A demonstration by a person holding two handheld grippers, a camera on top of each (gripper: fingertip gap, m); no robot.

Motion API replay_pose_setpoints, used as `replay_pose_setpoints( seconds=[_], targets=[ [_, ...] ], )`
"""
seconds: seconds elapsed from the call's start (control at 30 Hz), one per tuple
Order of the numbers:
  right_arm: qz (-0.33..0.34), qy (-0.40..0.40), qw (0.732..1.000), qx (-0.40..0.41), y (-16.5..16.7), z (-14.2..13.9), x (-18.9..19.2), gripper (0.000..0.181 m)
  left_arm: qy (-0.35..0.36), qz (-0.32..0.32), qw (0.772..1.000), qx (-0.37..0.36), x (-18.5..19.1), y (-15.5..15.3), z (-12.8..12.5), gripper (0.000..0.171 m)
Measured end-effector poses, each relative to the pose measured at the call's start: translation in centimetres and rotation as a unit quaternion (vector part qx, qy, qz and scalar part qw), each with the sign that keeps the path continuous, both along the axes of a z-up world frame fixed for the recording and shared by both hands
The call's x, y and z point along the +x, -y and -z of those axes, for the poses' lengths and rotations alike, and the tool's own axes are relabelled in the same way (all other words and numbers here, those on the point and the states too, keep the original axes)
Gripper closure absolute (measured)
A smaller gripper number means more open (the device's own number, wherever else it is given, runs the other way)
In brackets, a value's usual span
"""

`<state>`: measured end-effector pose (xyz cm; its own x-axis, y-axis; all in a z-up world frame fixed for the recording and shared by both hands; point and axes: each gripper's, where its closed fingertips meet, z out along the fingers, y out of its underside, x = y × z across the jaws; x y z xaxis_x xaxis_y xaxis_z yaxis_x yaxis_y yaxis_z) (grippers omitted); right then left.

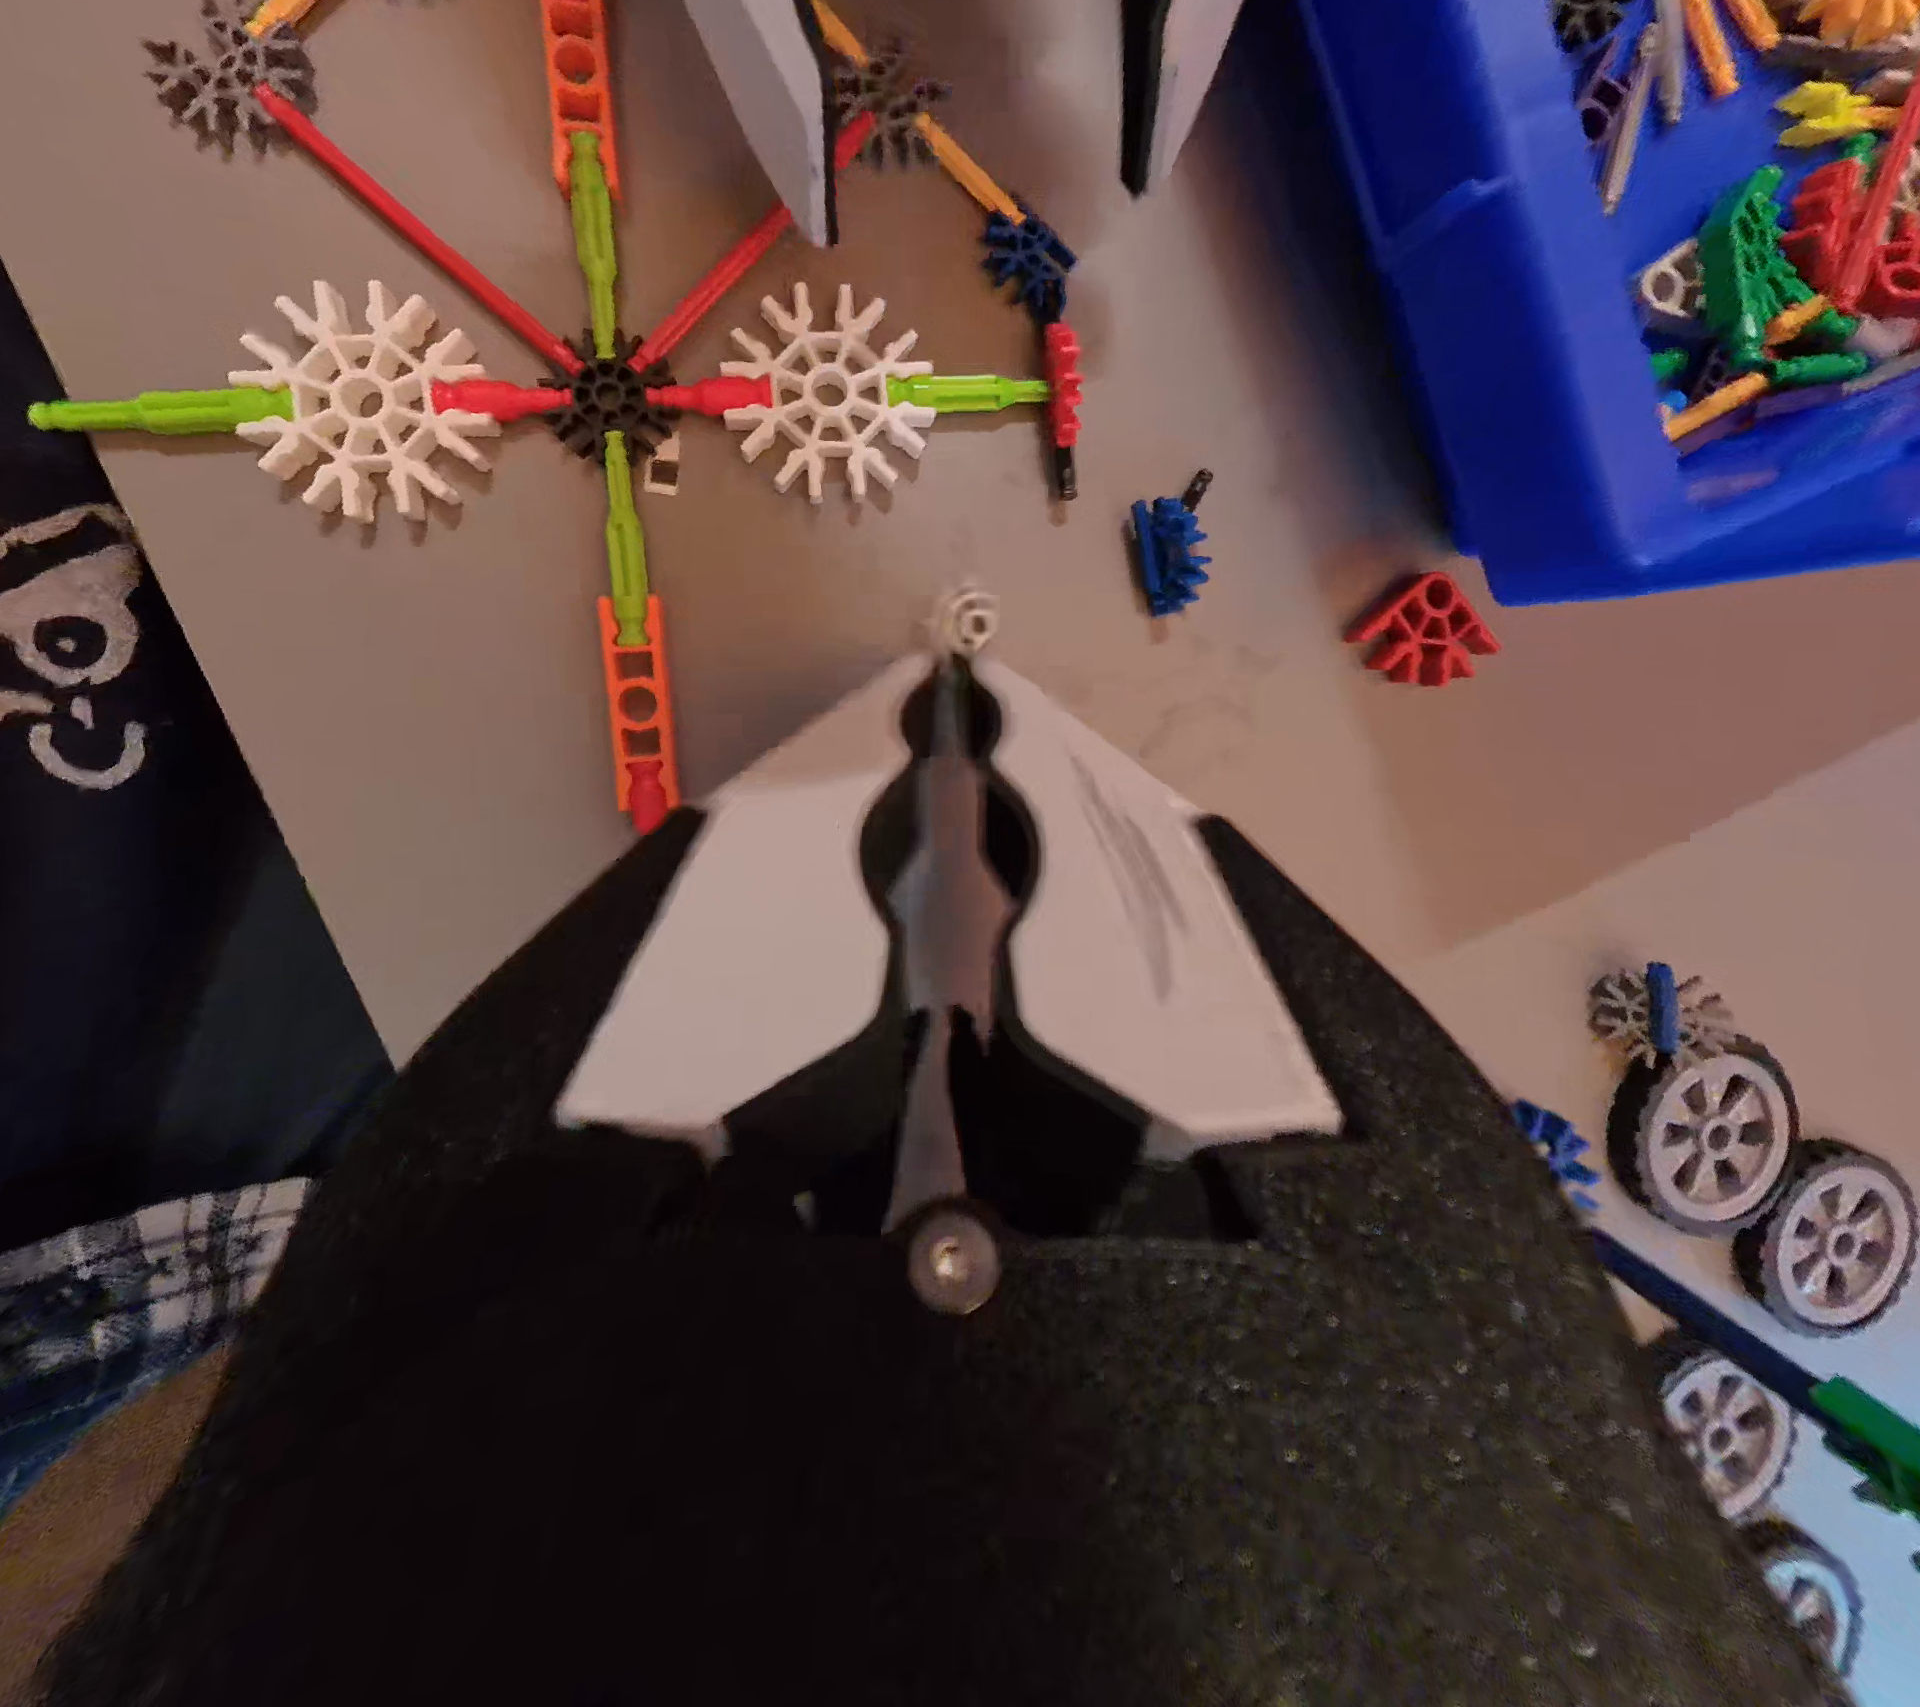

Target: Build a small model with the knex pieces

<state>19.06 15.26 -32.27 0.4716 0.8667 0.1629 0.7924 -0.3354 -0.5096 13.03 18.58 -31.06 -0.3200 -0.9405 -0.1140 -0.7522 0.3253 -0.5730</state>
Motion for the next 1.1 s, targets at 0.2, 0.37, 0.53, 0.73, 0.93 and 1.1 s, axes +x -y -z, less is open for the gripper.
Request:
replay_pose_setpoints(
  seconds=[0.2, 0.37, 0.53, 0.73, 0.93, 1.1],
  targets=[
    [0.081, -0.031, 0.996, -0.010, -1.0, -0.3, 0.0, 0.181, 0.016, -0.019, 1.000, 0.002, 1.2, -0.3, 0.7, 0.127],
    [0.086, -0.039, 0.995, 0.013, -2.1, -0.8, 0.1, 0.170, 0.021, -0.023, 0.999, -0.015, 1.7, -0.1, 0.9, 0.130],
    [0.094, -0.015, 0.995, 0.010, -2.4, 0.2, 0.1, 0.167, 0.014, -0.018, 1.000, -0.021, 1.8, 0.1, 1.0, 0.132],
    [0.111, -0.043, 0.992, -0.048, 0.1, 0.0, -0.5, 0.162, 0.012, -0.027, 0.999, -0.044, 1.2, 0.5, 1.1, 0.136],
    [0.119, -0.060, 0.991, -0.010, 0.1, -1.0, -1.3, 0.161, 0.004, -0.040, 0.998, -0.051, 0.6, 0.6, 1.1, 0.137],
    [0.103, -0.039, 0.994, 0.022, -0.9, -0.4, -2.4, 0.161, -0.005, -0.051, 0.997, -0.055, 0.1, 0.4, 1.2, 0.136]
  ],
)
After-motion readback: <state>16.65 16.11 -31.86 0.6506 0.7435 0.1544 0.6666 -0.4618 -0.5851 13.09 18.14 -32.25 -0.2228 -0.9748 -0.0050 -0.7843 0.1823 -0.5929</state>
